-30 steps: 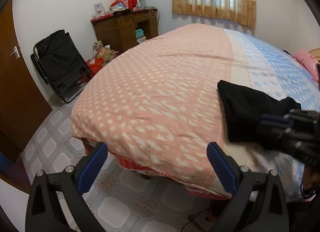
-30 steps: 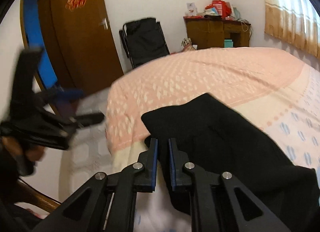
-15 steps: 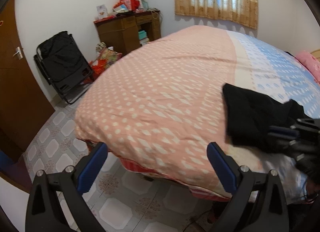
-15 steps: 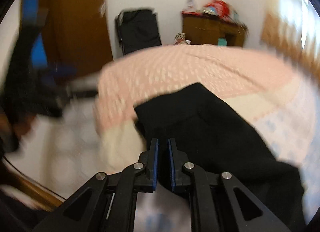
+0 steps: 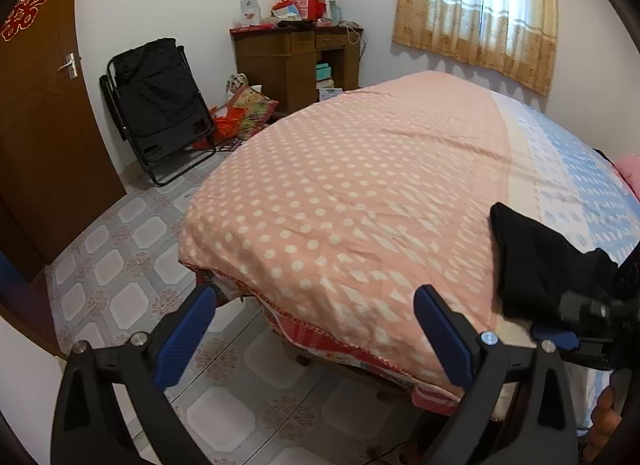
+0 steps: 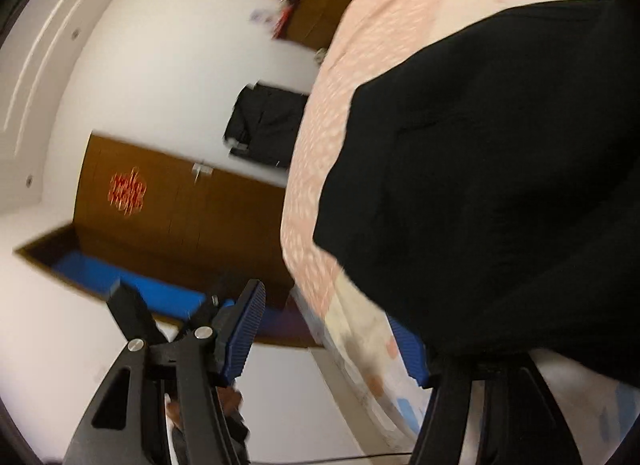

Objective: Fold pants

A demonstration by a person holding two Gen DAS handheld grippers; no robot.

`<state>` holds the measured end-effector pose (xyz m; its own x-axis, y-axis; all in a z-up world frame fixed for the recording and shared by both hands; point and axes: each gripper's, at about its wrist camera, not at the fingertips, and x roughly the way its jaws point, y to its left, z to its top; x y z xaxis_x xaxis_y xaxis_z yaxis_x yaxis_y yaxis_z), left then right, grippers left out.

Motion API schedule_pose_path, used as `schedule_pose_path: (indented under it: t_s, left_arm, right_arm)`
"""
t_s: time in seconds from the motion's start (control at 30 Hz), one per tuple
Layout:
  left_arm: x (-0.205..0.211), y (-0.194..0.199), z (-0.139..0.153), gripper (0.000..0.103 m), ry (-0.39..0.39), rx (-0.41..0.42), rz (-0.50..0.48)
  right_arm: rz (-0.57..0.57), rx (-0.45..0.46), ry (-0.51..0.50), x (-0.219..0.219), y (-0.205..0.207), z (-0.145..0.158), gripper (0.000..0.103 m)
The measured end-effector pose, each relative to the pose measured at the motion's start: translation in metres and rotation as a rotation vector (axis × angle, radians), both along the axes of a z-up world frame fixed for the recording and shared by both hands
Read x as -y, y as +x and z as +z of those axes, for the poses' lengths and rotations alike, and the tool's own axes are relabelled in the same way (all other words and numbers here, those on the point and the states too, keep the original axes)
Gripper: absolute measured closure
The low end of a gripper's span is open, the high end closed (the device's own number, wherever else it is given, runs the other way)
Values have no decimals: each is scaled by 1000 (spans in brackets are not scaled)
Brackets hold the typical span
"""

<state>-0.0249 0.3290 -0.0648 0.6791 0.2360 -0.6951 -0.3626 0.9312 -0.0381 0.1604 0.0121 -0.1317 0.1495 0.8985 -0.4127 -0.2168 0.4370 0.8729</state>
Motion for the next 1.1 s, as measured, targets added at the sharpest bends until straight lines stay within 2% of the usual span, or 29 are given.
schedule_pose_path:
  t_s: [0.17,0.23,0.27,0.3,0.33,0.37,0.47,0.57,0.67,0.8,0.87,0.9,0.97,1.03,1.1]
  left_arm:
    - [8,-4,7,2,4,37,-43]
    - [10,-6,8,2,11,46,-47]
    - [10,-7,9,2,9,49,-46]
    - [9,-7,9,2,2,52,-45]
    - [9,-7,8,2,-5,53,-45]
    - [8,-7,8,2,-12,54,-44]
    - [7,-7,8,2,-25,56,-39]
    - [4,-8,9,2,-34,64,-33]
    - [3,-8,8,2,-37,66,-27]
    - [2,-5,1,2,-40,46,-23]
    - [4,-2,-2,2,-39,37,-24]
    - [5,0,-3,2,-41,34,-25]
    - [9,3,-1,2,-42,39,-26]
    - [17,9,8,2,-27,66,-44]
    - [28,17,17,2,-12,93,-71]
  right_arm:
    - [-206,-139,80,3,3,-11,40]
    - [-270,-180,99,5,2,-14,45]
    - [-280,-183,92,4,1,-14,51]
    - [-288,-188,72,2,1,-17,76]
    - [-286,-214,46,-3,2,-23,89]
    - [-295,-233,68,-3,2,-29,90]
    - [-253,-158,51,-9,7,-17,90]
    - [-219,-143,88,-27,20,-10,90]
    - [-212,-92,126,-47,34,-4,90]
    - [-186,-119,156,-63,41,-27,90]
    - [-179,-61,132,-65,37,-22,88]
    - [-163,-52,113,-67,34,-19,83]
    - [-89,-67,104,-70,29,-14,71]
    - [-12,-71,117,-65,16,-5,45]
    - [29,-44,142,-49,1,6,37]
